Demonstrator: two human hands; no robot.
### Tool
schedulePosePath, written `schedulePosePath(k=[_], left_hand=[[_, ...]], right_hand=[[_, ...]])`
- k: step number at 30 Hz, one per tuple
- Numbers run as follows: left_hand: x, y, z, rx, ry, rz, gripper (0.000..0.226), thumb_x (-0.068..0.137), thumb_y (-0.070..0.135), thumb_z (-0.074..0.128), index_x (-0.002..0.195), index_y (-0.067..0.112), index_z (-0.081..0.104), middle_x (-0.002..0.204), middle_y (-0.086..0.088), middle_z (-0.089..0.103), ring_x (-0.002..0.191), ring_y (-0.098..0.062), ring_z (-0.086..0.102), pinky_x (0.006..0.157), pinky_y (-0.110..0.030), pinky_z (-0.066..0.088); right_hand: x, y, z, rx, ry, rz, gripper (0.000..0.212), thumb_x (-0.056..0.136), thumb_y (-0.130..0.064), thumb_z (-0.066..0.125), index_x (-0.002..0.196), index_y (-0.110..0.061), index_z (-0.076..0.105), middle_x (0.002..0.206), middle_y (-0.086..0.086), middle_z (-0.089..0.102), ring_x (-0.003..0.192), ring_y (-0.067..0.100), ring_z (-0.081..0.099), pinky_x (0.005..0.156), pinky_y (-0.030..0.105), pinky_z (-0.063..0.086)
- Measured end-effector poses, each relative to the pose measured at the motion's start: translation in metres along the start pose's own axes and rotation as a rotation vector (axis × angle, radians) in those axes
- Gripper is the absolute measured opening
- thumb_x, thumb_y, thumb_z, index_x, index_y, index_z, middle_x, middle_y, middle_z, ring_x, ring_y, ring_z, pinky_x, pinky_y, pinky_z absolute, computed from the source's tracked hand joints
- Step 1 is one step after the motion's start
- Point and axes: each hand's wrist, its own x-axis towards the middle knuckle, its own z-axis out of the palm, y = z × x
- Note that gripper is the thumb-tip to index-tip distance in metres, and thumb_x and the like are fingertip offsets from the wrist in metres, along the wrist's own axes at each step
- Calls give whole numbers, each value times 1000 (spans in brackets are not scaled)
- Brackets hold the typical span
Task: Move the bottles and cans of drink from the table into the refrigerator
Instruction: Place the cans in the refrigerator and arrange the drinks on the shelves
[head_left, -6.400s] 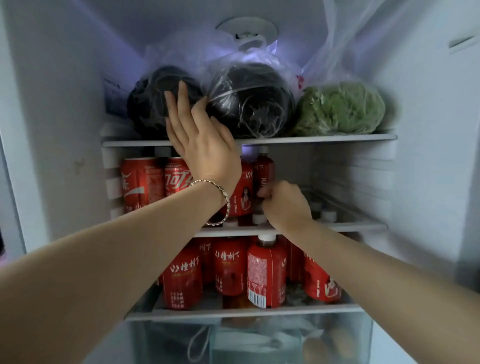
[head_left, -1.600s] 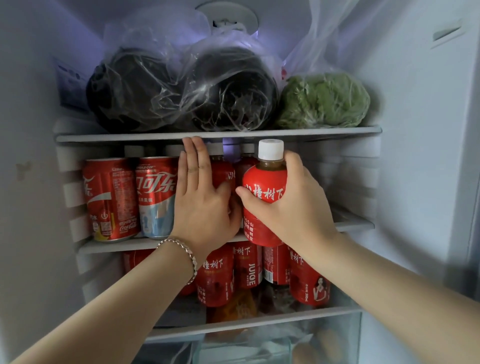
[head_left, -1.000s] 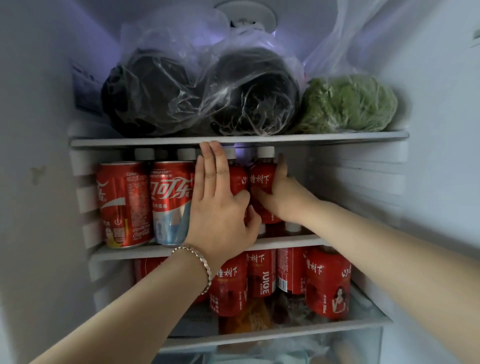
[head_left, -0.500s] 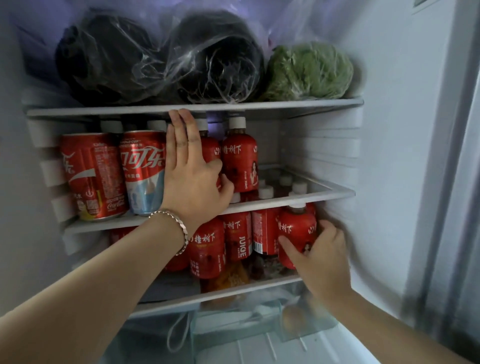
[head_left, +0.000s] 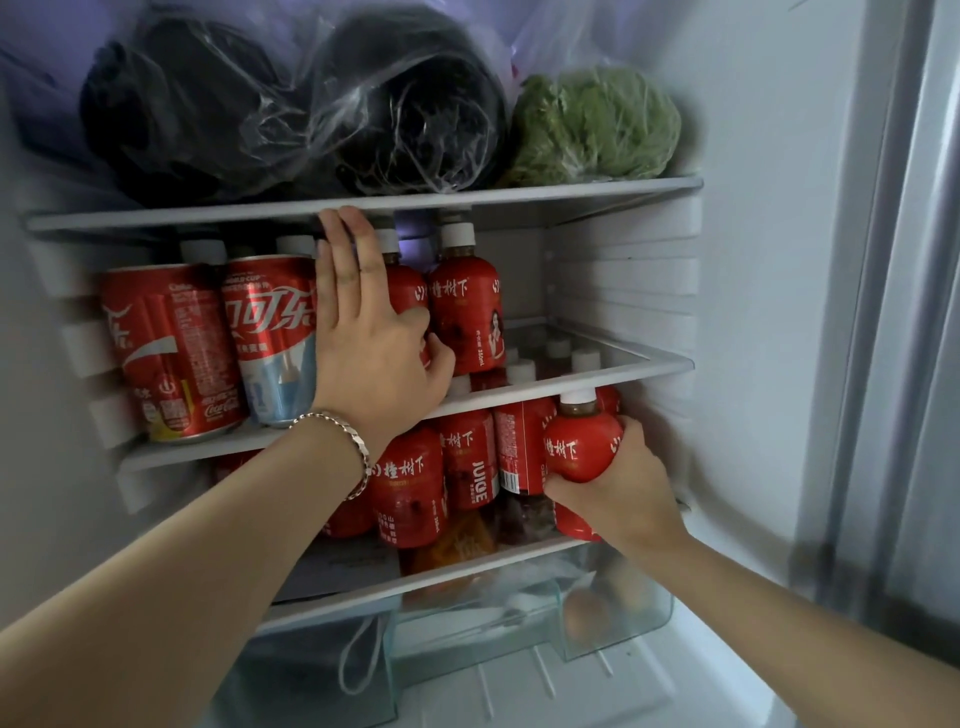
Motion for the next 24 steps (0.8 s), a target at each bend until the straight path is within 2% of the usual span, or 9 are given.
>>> schedulePosePath(k=[3,6,10,12,15,18,20,22,24], left_hand=[[-1,-1,1,10,-1,6,31,77,25,46,57,5,59,145,-42,9,135,-55,5,114,-51,2],[-1,0,3,9,1,12,31,77,24,47,57,4,59,144,-43,9,134,-56,6,114,-52,3],[-1,0,1,26,-2,-2,32,77,25,46,58,4,60,144,-42,8,135,-56,5,114,-51,1],[-1,1,1,28,-9,-1,34,77,26,44,58,3,59,144,-42,8,135,-56,5,114,-51,1],[-2,0,2,29,-21,-6,31,76,25,47,59,3,60,144,-42,8,135,-56,4,114,-51,1],[-2,0,1,13,-38,0,24,75,22,56,59,4,60,145,-41,5,136,-54,0,114,-51,-1],[-2,-1,1,8,-39,6,23,74,21,58,59,4,61,146,-40,5,136,-51,-1,115,-49,-3],[-2,-1,1,5,-32,7,24,73,24,55,58,5,60,146,-40,7,136,-49,-2,114,-46,-5],[-1,-1,1,0,-26,7,23,72,23,58,57,6,60,146,-39,6,137,-45,-4,114,-45,-6]], right_hand=[[6,-9,-9,49,-126,139,62,60,-35,79,111,-20,48,100,-4,63,89,17,63,79,32,52],[12,-31,-27,309,-342,408,39,67,-33,72,98,-12,60,95,12,69,83,27,68,79,36,56],[0,-61,-53,19,-659,401,56,51,-38,76,100,-15,62,97,15,70,87,31,68,84,40,56],[-12,-76,-64,-121,-733,306,52,52,-39,76,98,-17,63,96,13,71,88,29,69,85,39,56],[-18,-100,-74,-153,-630,67,36,60,-39,74,91,-23,64,87,4,72,79,21,70,78,35,57],[-1,-116,-69,-28,-297,-39,64,36,-52,69,94,-23,66,84,0,72,74,19,71,77,39,58],[17,-118,-61,8,-122,-57,78,30,-57,62,101,-24,63,88,-3,70,77,17,69,77,38,58],[33,-118,-55,44,9,-76,83,35,-60,61,109,-24,58,96,-4,67,82,16,67,78,36,56],[49,-116,-50,102,99,-83,80,50,-57,68,117,-18,51,104,-3,63,88,18,63,79,33,53]])
